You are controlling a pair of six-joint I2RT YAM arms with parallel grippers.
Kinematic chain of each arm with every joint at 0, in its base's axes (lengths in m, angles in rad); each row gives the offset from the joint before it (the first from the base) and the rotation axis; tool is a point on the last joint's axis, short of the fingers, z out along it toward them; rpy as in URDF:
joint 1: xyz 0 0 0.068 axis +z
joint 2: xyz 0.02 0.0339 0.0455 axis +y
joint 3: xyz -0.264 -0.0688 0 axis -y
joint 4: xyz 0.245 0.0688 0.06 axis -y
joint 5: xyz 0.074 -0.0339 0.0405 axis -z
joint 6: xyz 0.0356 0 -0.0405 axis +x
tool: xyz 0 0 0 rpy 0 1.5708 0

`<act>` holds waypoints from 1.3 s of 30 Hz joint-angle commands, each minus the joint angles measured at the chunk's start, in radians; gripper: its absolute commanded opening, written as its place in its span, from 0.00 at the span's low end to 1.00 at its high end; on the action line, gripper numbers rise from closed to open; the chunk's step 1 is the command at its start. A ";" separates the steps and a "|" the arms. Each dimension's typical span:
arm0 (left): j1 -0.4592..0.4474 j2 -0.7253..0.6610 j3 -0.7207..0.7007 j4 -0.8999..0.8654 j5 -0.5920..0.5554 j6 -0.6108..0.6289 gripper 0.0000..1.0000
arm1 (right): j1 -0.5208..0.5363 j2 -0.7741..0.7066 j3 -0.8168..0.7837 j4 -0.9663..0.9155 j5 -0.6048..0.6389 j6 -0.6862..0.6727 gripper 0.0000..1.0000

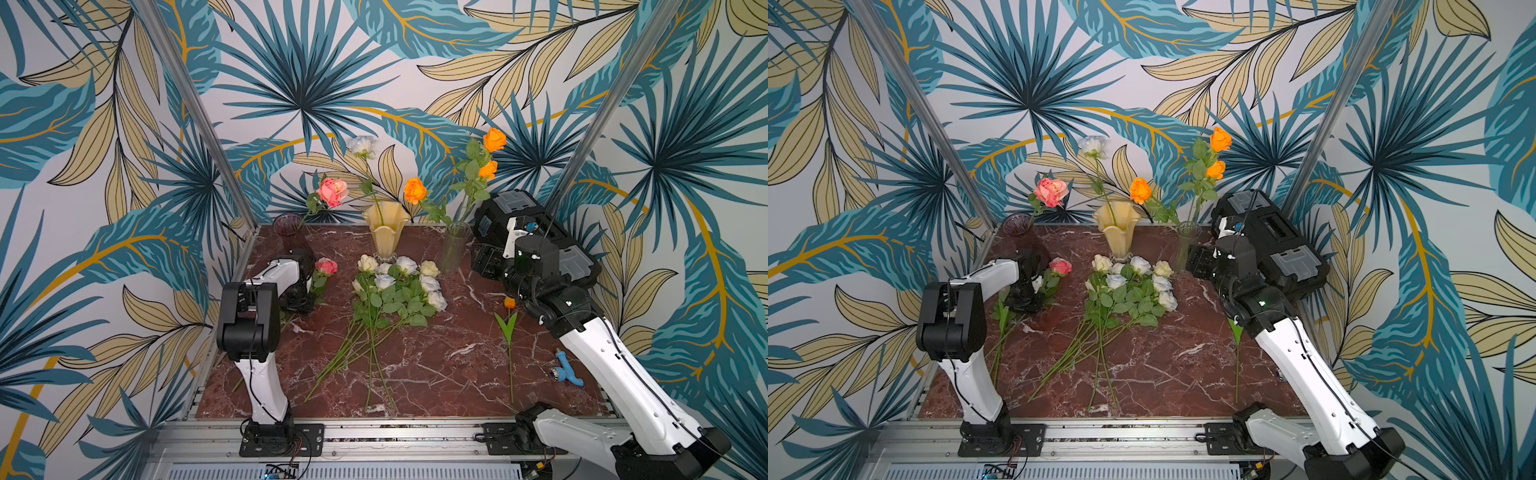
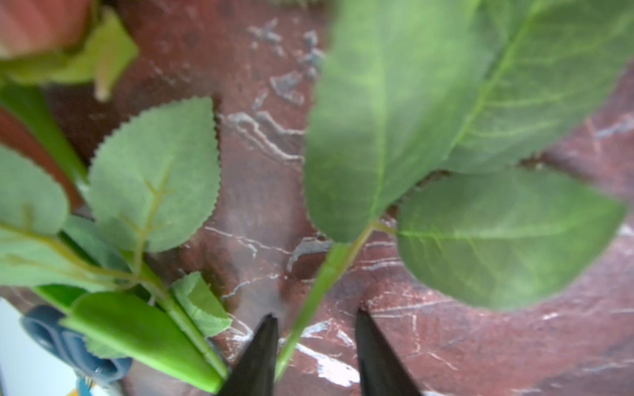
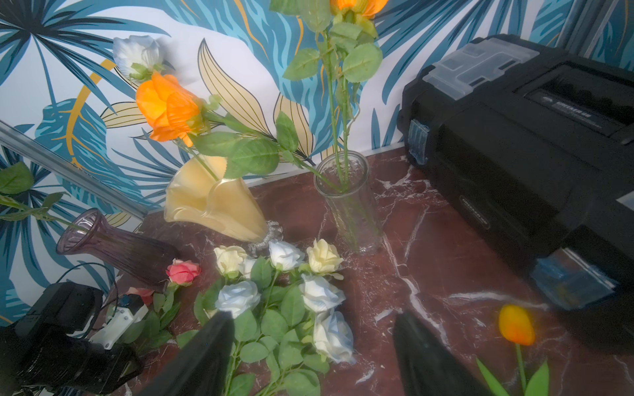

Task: Arrange the flowers in different vases according to their variety
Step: Pick up the flower at the center of the board, then insert the flower into the vase.

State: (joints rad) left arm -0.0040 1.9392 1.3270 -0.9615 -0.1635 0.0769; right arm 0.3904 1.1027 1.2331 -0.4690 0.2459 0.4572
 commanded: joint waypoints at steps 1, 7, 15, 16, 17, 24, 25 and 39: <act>0.010 0.002 0.029 0.000 0.010 -0.006 0.28 | -0.004 -0.029 -0.030 -0.002 0.023 0.012 0.78; 0.009 -0.029 0.026 0.006 -0.004 -0.014 0.04 | -0.004 -0.038 -0.035 -0.004 0.024 0.015 0.78; 0.004 -0.155 0.031 0.018 -0.019 -0.005 0.00 | -0.004 -0.036 -0.030 -0.003 0.026 0.013 0.78; 0.002 -0.181 0.029 0.025 -0.016 0.000 0.00 | -0.005 -0.034 -0.029 -0.004 0.026 0.012 0.78; -0.003 -0.208 0.030 0.029 -0.013 0.006 0.00 | -0.004 -0.031 -0.027 -0.003 0.026 0.012 0.78; -0.091 -0.366 0.030 0.066 0.048 0.077 0.00 | -0.004 -0.006 -0.005 0.000 0.018 0.008 0.78; -0.103 -0.391 0.031 0.073 0.050 0.087 0.00 | -0.004 -0.002 -0.002 0.001 0.017 0.006 0.78; -0.153 -0.693 0.072 0.284 0.438 0.199 0.00 | -0.004 0.025 0.012 0.024 0.012 0.018 0.78</act>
State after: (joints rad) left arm -0.1467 1.2819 1.3334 -0.7712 0.1493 0.2352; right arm 0.3904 1.1156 1.2255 -0.4679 0.2569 0.4644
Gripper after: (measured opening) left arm 0.088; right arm 0.780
